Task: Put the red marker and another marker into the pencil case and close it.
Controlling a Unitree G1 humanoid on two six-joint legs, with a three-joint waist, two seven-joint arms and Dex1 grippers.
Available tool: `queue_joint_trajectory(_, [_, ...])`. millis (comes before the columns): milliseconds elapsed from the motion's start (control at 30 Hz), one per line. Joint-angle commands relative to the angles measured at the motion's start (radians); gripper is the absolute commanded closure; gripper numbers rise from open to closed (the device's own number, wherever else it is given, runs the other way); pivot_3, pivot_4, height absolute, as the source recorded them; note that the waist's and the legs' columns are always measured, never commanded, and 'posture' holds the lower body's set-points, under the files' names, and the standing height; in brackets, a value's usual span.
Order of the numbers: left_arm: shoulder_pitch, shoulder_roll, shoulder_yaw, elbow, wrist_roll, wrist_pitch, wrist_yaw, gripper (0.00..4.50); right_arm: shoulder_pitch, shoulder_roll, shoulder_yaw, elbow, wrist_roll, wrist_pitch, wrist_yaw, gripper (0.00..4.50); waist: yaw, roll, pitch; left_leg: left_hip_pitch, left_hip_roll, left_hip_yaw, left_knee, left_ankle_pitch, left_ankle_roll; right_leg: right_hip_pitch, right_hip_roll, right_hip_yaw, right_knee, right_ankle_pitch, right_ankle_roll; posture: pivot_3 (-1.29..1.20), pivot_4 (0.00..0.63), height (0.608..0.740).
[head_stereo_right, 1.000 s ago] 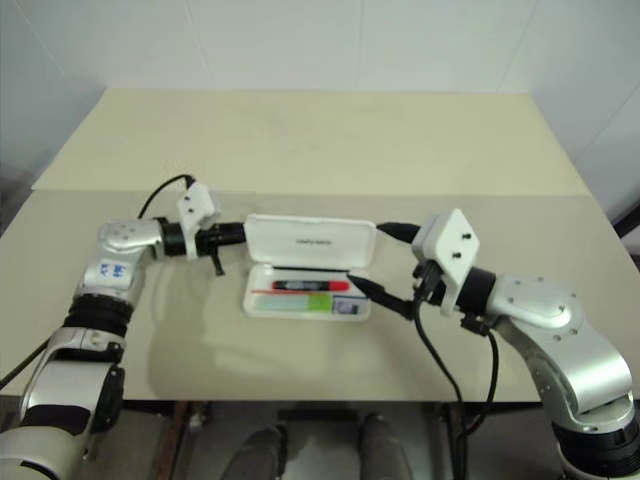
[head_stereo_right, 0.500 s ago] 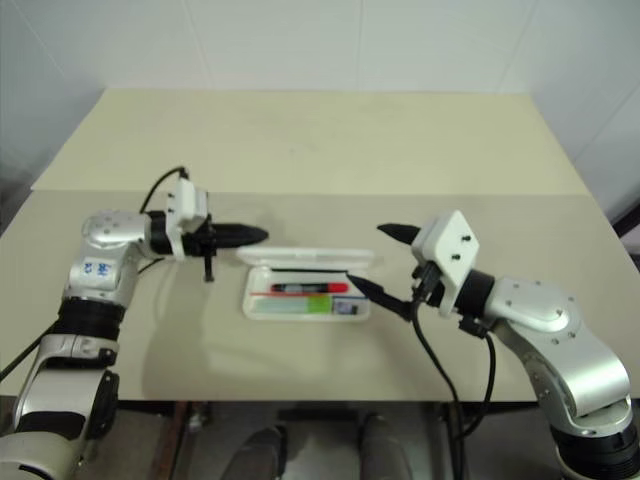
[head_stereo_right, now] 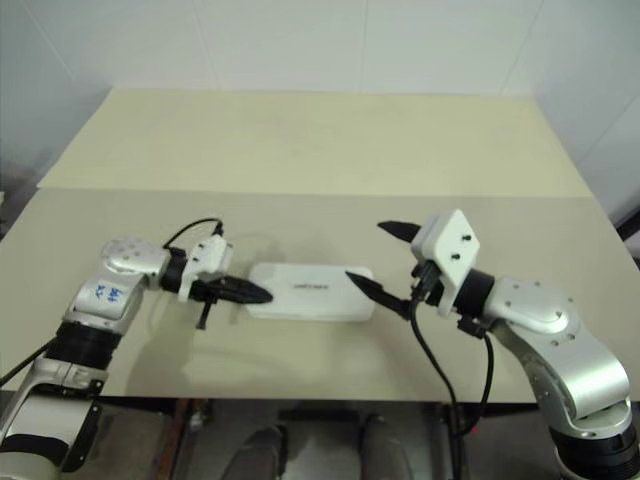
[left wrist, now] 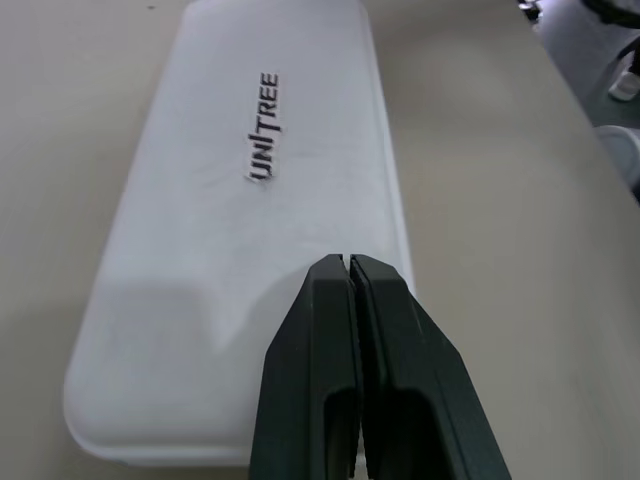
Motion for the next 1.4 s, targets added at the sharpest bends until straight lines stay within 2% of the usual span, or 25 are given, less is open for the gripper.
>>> queue_joint_trajectory(33, [0.015,-0.023,-0.022,-0.02,0.039,0.006,0.058,4.47,0.005,0.004,-0.025,-0.043,0.014,-0.004,-0.017,0.0,0.0,0.0,0.0,0.0,0.0,0.0,0.0,0.0,0.0,0.0,0.0,0.0,0.0,0.0,0.0,0.0,0.15,0.74])
queue_joint_trajectory(333, [0.004,-0.064,-0.048,-0.041,0.052,0.035,0.114,4.47,0.007,0.014,-0.018,-0.049,0.016,-0.001,-0.031,0.0,0.0,0.0,0.0,0.001,0.0,0.0,0.004,0.0,0.0,0.002,0.0,0.0,0.001,0.001,0.0,0.0,0.15,0.74])
queue_joint_trajectory(467, [0.019,-0.042,-0.039,-0.084,0.039,0.054,0.104,4.47,0.007,0.021,-0.009,-0.05,0.015,-0.002,-0.035,0.0,0.0,0.0,0.0,0.0,0.0,0.0,0.004,0.0,0.0,0.002,0.0,0.0,0.001,0.001,0.0,0.0,0.15,0.74])
queue_joint_trajectory(800, [-0.031,-0.006,0.151,-0.125,-0.149,0.093,0.072,4.47,0.012,0.016,-0.014,-0.028,0.016,-0.008,-0.01,0.0,-0.001,0.0,0.0,0.0,0.0,0.0,0.004,0.0,0.0,0.001,0.0,0.0,0.0,0.001,0.0,0.0,0.15,0.74])
queue_joint_trajectory(1033, [0.007,0.052,0.199,-0.202,-0.195,0.147,0.074,2.32,0.02,-0.016,-0.039,0.012,0.011,-0.024,0.038,0.0,-0.001,0.0,0.0,0.0,0.0,0.0,0.003,0.0,0.0,0.001,0.0,0.0,0.0,0.001,0.0,0.0,0.15,0.74])
queue_joint_trajectory(1267, [0.03,0.054,0.225,-0.258,-0.235,0.194,0.103,0.02,0.01,-0.053,-0.072,0.042,0.019,-0.033,0.084,0.0,-0.001,0.0,0.0,0.0,0.0,0.0,0.003,0.0,0.0,0.001,0.0,0.0,0.0,0.001,0.0,0.0,0.15,0.74])
queue_joint_trajectory(1400, [0.052,0.037,0.225,-0.294,-0.247,0.194,0.126,0.02,-0.007,-0.084,-0.093,0.055,0.022,-0.033,0.107,0.0,-0.003,0.0,0.0,0.0,0.0,0.0,0.003,0.0,0.0,0.001,0.0,0.0,-0.001,0.001,0.0,0.0,0.15,0.74])
